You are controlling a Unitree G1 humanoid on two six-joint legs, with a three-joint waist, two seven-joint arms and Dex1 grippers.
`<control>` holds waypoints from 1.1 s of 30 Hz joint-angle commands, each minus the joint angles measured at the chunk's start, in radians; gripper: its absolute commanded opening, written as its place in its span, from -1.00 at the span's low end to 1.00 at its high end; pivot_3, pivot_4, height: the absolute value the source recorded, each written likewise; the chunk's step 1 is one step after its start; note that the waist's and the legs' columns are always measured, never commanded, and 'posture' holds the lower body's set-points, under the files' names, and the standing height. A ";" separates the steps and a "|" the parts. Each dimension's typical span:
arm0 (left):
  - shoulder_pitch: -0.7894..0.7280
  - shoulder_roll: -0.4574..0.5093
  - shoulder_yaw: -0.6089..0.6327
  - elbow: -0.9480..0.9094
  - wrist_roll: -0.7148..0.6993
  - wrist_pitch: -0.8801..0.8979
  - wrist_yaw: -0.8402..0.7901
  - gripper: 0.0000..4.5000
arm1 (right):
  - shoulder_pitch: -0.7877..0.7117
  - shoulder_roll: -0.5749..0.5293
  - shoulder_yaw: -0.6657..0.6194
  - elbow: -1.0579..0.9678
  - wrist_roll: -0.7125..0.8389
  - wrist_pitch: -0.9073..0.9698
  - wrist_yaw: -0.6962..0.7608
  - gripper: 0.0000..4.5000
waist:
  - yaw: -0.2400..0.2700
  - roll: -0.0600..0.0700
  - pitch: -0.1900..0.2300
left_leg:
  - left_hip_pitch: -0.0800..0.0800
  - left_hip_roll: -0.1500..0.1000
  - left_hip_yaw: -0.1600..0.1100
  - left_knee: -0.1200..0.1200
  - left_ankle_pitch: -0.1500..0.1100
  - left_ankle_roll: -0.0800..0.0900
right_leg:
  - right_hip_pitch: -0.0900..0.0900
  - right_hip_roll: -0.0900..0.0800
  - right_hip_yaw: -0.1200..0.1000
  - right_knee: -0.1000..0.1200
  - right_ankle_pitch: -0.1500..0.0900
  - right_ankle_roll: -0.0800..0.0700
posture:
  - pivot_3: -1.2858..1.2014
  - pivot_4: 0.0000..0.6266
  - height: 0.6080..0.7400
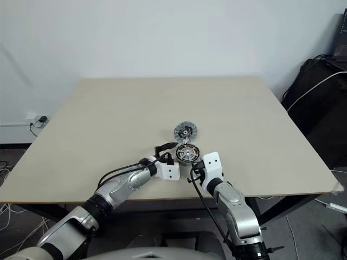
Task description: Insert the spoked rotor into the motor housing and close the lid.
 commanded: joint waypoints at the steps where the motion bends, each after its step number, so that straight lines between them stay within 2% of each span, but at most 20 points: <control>1: -0.004 0.012 0.033 -0.064 -0.025 0.005 -0.023 0.99 | -0.023 0.001 -0.005 -0.033 0.009 -0.007 0.002 -1.00 | 0.000 0.000 0.000 | 0.000 0.000 0.000 0.000 0.000 0.000 | 0.000 0.000 0.000 0.000 0.000 0.000 | 0.03 -1.00 1.00; 2: 0.003 0.014 0.038 -0.073 -0.036 0.006 -0.031 0.99 | -0.023 0.001 -0.005 -0.034 0.009 -0.007 0.002 -1.00 | 0.001 0.000 0.000 | 0.000 0.000 0.000 0.000 0.000 0.000 | 0.000 0.000 0.000 0.000 0.000 0.000 | 0.03 -1.00 1.00; 4: 0.058 -0.013 0.097 -0.132 -0.149 0.040 -0.066 0.99 | -0.017 0.000 -0.003 -0.041 0.009 -0.005 0.002 -1.00 | 0.000 0.001 -0.001 | 0.000 0.000 0.000 0.000 0.000 0.000 | 0.000 0.000 0.000 0.000 0.000 0.000 | 0.03 -1.00 1.00; 7: 0.171 -0.100 0.216 -0.276 -0.369 0.165 -0.127 0.99 | -0.012 -0.002 -0.003 -0.049 0.012 -0.002 0.003 -1.00 | -0.008 0.002 -0.001 | 0.000 0.000 0.000 0.000 0.000 0.001 | 0.000 0.000 0.001 0.000 0.000 0.000 | 0.03 -1.00 1.00; 10: 0.298 -0.201 0.338 -0.434 -0.652 0.291 -0.193 0.99 | -0.019 0.003 0.002 -0.049 0.012 -0.001 0.002 -1.00 | -0.008 0.002 -0.002 | -0.001 0.000 0.000 0.000 -0.001 0.001 | 0.000 -0.005 0.001 0.000 0.000 0.000 | 0.03 -1.00 1.00; 12: 0.360 -0.243 0.392 -0.495 -0.751 0.338 -0.193 0.83 | -0.032 0.006 0.004 -0.044 0.012 -0.001 0.002 -1.00 | -0.008 0.003 -0.002 | 0.000 0.001 0.000 0.000 -0.001 0.001 | 0.000 -0.006 0.001 0.000 0.000 0.000 | 0.03 -1.00 1.00; 15: 0.438 -0.260 0.418 -0.535 -0.789 0.345 -0.178 0.47 | -0.067 0.009 0.019 -0.019 0.004 -0.003 0.009 -1.00 | -0.010 0.003 -0.002 | 0.000 0.001 0.000 0.001 0.000 0.001 | 0.001 -0.004 0.000 0.000 -0.002 0.004 | 0.03 -1.00 1.00; 25: 0.605 -0.288 0.422 -0.577 -0.837 0.383 -0.133 -0.99 | -0.279 0.050 0.048 0.186 -0.085 0.009 -0.064 -1.00 | -0.010 0.003 -0.002 | 0.001 0.000 0.001 0.002 0.001 0.001 | 0.003 0.000 0.001 0.000 -0.002 0.004 | 0.03 -1.00 1.00; 33: 0.624 -0.306 0.414 -0.583 -0.847 0.427 -0.107 -0.99 | -0.422 0.089 0.052 0.418 -0.133 -0.053 -0.076 -1.00 | -0.013 0.004 -0.002 | 0.001 0.001 0.001 0.000 0.001 0.001 | 0.001 0.000 0.000 -0.001 0.001 -0.002 | 0.03 -1.00 1.00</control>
